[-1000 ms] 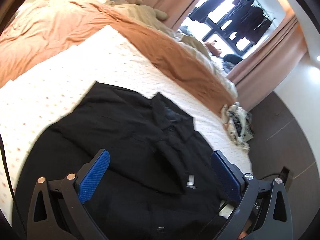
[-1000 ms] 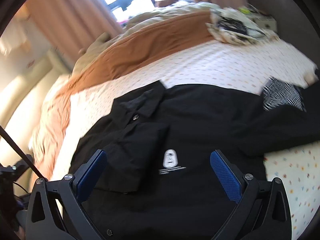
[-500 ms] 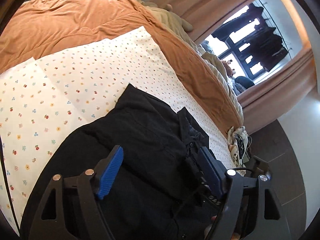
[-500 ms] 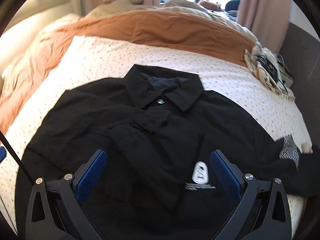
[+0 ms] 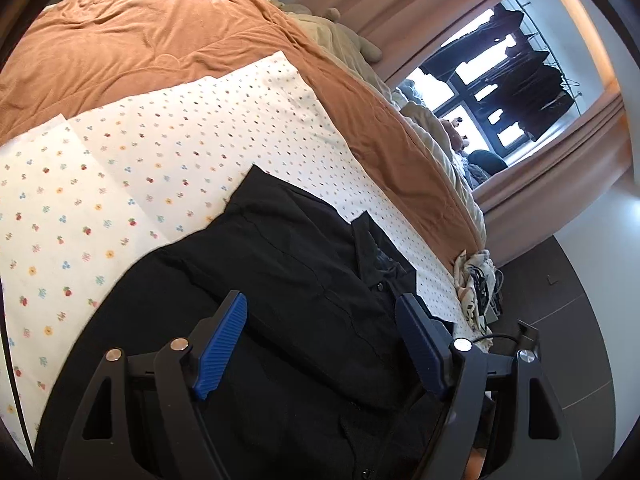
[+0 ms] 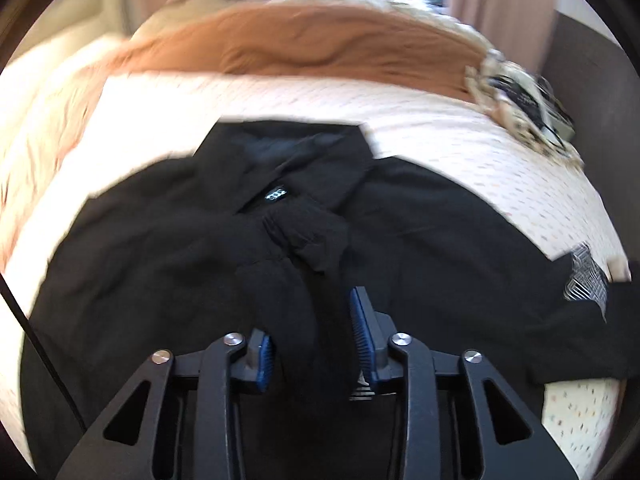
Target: Fold large clothes
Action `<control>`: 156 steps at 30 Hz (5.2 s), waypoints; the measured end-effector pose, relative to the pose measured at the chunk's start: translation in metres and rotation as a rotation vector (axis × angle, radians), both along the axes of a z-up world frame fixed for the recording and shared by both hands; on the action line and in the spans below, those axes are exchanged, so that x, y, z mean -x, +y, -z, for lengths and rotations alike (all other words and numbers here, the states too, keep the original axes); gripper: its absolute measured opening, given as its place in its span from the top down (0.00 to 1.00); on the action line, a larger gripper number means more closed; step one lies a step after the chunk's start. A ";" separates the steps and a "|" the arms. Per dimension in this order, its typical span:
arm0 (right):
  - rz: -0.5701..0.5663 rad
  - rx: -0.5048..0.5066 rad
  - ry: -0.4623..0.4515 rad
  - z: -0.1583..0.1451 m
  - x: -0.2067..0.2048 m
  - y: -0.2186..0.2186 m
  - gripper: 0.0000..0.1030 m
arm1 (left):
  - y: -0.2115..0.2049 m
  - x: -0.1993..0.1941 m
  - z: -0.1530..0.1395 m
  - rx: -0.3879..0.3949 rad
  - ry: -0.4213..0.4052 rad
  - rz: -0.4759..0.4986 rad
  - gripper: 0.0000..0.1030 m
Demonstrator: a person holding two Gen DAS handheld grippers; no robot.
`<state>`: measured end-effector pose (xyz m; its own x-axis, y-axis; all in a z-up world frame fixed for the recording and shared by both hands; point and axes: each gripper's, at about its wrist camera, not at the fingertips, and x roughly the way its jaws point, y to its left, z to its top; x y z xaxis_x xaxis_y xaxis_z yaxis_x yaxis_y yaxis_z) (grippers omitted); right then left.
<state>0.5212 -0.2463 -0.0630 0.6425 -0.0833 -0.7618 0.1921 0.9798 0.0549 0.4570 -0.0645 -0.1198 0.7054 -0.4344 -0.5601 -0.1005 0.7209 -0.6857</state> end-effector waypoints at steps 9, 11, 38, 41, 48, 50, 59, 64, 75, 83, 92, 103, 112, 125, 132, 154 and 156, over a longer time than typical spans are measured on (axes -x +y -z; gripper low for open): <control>0.154 -0.316 -0.016 0.002 0.071 -0.099 0.69 | -0.013 0.003 -0.001 0.008 0.004 0.026 0.25; 0.158 -0.366 0.007 0.007 0.081 -0.117 0.59 | -0.014 0.003 0.000 0.017 0.007 0.029 0.25; 0.125 -0.213 0.202 0.063 0.000 -0.116 0.77 | -0.037 -0.005 0.015 -0.031 0.059 0.060 0.25; 0.146 -0.292 0.157 0.058 0.007 -0.119 0.76 | -0.037 -0.004 0.015 -0.018 0.060 0.055 0.25; 0.212 -0.348 0.001 0.022 0.065 -0.152 0.24 | -0.050 -0.002 0.009 -0.041 0.060 0.079 0.25; 0.250 -0.343 -0.021 0.018 0.084 -0.163 0.24 | -0.055 -0.004 0.010 -0.030 0.065 0.099 0.23; 0.540 -0.357 -0.068 0.041 0.173 -0.209 0.24 | -0.078 0.003 -0.002 -0.059 0.024 0.143 0.04; 0.666 -0.325 -0.067 0.056 0.199 -0.228 0.24 | -0.080 0.004 -0.002 -0.047 0.027 0.146 0.04; 0.772 -0.320 -0.116 0.089 0.186 -0.256 0.24 | -0.071 0.004 0.003 -0.075 0.046 0.077 0.04; 0.689 -0.212 -0.135 0.104 0.151 -0.236 0.70 | -0.066 0.007 0.002 -0.052 0.043 0.056 0.04; 0.571 -0.172 -0.402 0.023 0.156 -0.182 0.93 | -0.060 0.008 -0.002 -0.015 0.028 0.048 0.04; 0.345 -0.207 -0.608 -0.049 0.148 -0.075 0.94 | -0.038 0.008 -0.003 0.056 0.030 0.022 0.04; 0.196 -0.234 -0.587 -0.051 0.116 -0.031 0.94 | -0.012 0.007 0.005 0.119 0.045 -0.024 0.04; -0.009 -0.343 -0.366 -0.014 0.026 -0.014 0.94 | -0.007 0.002 0.005 0.085 0.045 -0.032 0.04; -0.043 -0.474 -0.019 0.049 -0.018 -0.029 0.85 | -0.016 -0.001 0.005 0.042 0.049 -0.019 0.04; 0.157 -0.441 -0.120 -0.007 0.103 -0.202 0.18 | -0.066 0.001 0.000 -0.059 0.048 0.068 0.04; 0.192 -0.408 -0.109 -0.008 0.101 -0.213 0.18 | -0.066 0.001 0.001 -0.061 0.051 0.068 0.04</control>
<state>0.4198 -0.4594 -0.0552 0.7230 0.0842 -0.6857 0.3394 0.8213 0.4587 0.4564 -0.1310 -0.1204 0.6452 -0.4444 -0.6214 -0.0837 0.7674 -0.6357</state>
